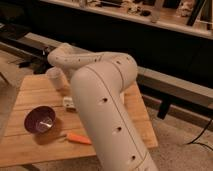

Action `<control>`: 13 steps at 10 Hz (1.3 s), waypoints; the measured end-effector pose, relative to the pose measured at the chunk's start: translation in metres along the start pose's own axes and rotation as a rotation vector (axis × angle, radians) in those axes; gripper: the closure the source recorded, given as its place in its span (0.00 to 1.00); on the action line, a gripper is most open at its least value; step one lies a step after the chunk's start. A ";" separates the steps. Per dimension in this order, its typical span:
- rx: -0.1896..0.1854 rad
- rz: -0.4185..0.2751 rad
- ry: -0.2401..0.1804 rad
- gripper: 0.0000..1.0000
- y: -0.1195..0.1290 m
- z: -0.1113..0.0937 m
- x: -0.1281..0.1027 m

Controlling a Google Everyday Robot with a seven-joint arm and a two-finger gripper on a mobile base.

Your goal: Stand the bottle upright

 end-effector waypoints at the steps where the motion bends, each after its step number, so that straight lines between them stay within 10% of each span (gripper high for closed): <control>1: 0.000 -0.037 0.013 0.20 0.001 -0.003 0.011; 8: 0.068 -0.318 0.122 0.20 0.000 -0.017 0.074; 13: 0.043 -0.288 0.075 0.20 0.014 -0.042 0.066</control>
